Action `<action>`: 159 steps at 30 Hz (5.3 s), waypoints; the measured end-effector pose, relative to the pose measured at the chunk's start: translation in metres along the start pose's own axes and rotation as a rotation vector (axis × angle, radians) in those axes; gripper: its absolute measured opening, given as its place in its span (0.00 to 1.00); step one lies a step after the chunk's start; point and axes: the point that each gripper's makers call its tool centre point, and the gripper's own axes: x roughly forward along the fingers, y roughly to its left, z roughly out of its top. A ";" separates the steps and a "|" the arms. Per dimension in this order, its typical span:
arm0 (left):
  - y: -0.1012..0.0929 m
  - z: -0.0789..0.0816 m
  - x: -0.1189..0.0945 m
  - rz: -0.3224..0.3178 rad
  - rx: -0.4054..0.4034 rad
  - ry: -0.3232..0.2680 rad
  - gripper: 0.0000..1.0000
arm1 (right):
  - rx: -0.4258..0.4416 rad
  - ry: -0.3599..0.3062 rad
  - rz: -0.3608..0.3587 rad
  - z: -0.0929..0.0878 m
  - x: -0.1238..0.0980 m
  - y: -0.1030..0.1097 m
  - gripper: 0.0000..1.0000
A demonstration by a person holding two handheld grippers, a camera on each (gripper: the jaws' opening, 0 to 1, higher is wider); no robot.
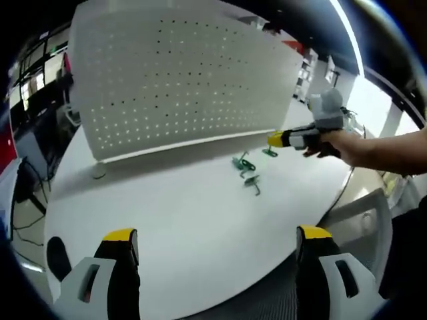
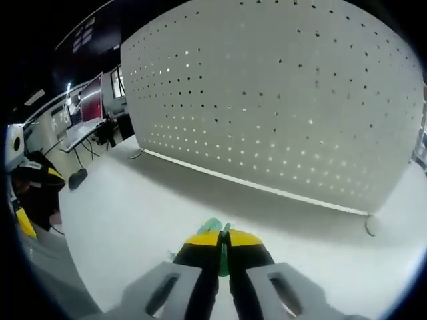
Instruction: Insert the hook assembly into the mounting plate slot until the hook locks in place.
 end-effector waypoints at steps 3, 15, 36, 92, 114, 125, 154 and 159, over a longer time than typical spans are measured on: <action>-0.001 0.004 -0.001 -0.006 -0.031 -0.013 1.00 | 0.010 -0.033 0.011 0.011 -0.007 0.004 0.00; -0.018 0.026 -0.001 -0.042 -0.043 -0.043 0.95 | 0.081 -0.196 0.115 0.037 -0.041 0.064 0.00; -0.052 0.059 0.011 -0.210 -0.260 -0.105 0.69 | 0.164 -0.356 0.377 0.065 -0.080 0.158 0.00; -0.058 0.079 0.002 -0.385 -0.448 -0.201 0.01 | 0.148 -0.392 0.458 0.083 -0.096 0.196 0.01; -0.044 0.126 -0.022 -0.144 0.023 -0.392 0.01 | 0.345 -0.348 0.560 0.116 -0.102 0.198 0.12; -0.046 0.126 -0.020 -0.132 0.101 -0.412 0.01 | 0.374 -0.335 0.552 0.112 -0.096 0.199 0.07; -0.025 0.113 -0.027 -0.077 0.166 -0.381 0.03 | 0.404 -0.283 0.571 0.108 -0.083 0.222 0.00; -0.022 0.114 -0.032 -0.082 0.159 -0.401 0.09 | 0.416 -0.293 0.558 0.113 -0.087 0.218 0.00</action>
